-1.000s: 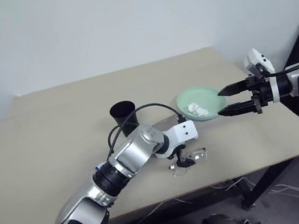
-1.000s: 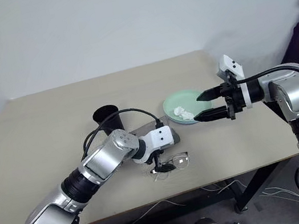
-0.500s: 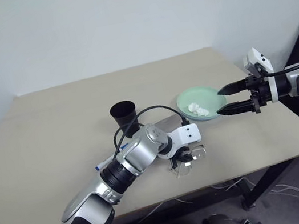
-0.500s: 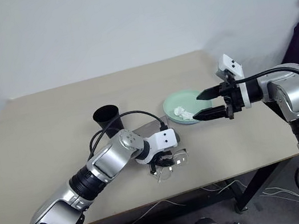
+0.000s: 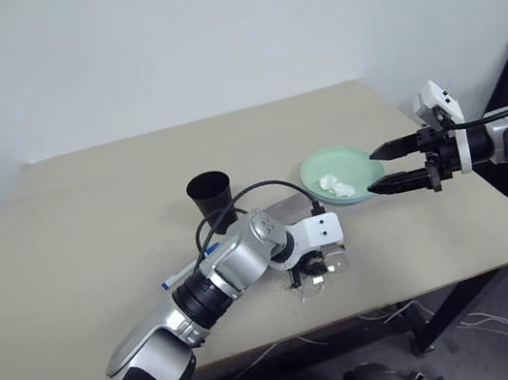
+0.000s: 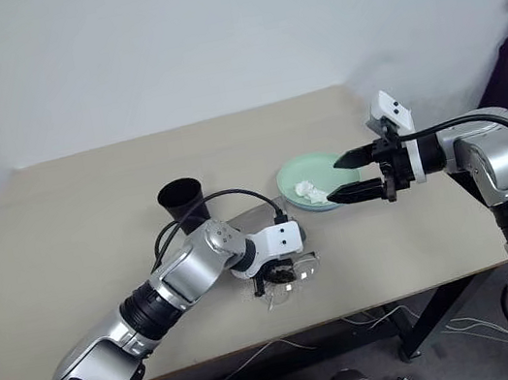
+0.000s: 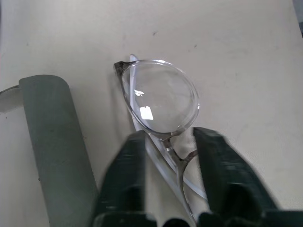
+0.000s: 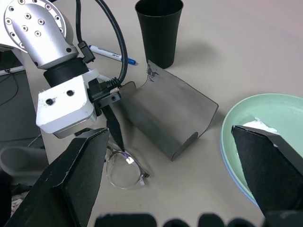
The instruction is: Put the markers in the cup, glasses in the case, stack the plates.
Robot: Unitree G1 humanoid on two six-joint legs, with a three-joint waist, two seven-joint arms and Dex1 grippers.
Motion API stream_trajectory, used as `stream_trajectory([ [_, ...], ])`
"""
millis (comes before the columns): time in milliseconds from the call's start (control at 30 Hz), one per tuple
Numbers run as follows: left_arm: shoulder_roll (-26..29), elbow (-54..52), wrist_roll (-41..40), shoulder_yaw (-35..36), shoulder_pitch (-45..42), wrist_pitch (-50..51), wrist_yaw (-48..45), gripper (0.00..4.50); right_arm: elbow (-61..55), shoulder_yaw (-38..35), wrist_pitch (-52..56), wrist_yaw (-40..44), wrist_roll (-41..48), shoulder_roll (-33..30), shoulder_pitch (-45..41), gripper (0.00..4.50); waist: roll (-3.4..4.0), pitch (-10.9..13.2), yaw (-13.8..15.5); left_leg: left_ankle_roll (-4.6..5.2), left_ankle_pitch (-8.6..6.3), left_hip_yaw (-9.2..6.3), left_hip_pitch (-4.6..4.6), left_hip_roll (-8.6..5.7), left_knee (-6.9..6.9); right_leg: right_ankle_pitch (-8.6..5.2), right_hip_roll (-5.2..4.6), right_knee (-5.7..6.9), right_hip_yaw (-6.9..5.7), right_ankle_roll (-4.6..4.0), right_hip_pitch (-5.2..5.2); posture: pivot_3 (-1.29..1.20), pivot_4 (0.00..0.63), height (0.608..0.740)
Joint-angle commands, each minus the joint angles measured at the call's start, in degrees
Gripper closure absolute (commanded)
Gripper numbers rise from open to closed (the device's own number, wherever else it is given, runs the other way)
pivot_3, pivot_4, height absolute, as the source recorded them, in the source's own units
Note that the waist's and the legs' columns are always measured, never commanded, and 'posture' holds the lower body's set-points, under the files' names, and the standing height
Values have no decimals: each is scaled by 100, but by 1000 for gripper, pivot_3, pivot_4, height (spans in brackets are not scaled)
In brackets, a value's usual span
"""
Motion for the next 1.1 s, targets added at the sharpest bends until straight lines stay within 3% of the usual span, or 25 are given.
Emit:
stream_trajectory([
  [33,-10,-35,114,-30,-172,-18,-70,4248,-114,-121,-65,-23,61,-58,-129,0,1,0,1,0,0,0,0,0,1,0,0,0,0,0,2,0,0,732],
  [67,-18,-30,127,-32,-177,-13,-82,4481,-110,-118,-66,-24,59,-56,-133,0,1,0,4,0,0,0,1,0,2,0,0,-1,0,0,3,0,0,732],
  [367,9,8,169,23,-240,-108,-210,4481,-43,-86,-95,-36,27,-34,-169,0,1,0,2,0,0,-1,1,0,10,0,0,-1,0,0,6,0,0,732],
  [767,249,49,-93,656,-800,-560,-666,4481,54,-27,-118,46,27,-30,-269,0,0,0,1,0,0,-1,-1,0,8,0,0,-1,0,0,5,0,0,732],
  [900,329,433,-67,896,-1087,-766,-715,4481,134,-9,-150,67,15,-23,-321,0,0,0,0,2,-1,-2,0,0,7,0,0,-1,0,1,4,0,0,732],
  [1100,276,1892,271,1119,-1581,-1410,-273,4481,185,22,-174,53,16,16,-379,0,1,0,-2,2,-1,-1,0,0,7,0,0,-1,0,1,4,0,0,732],
])
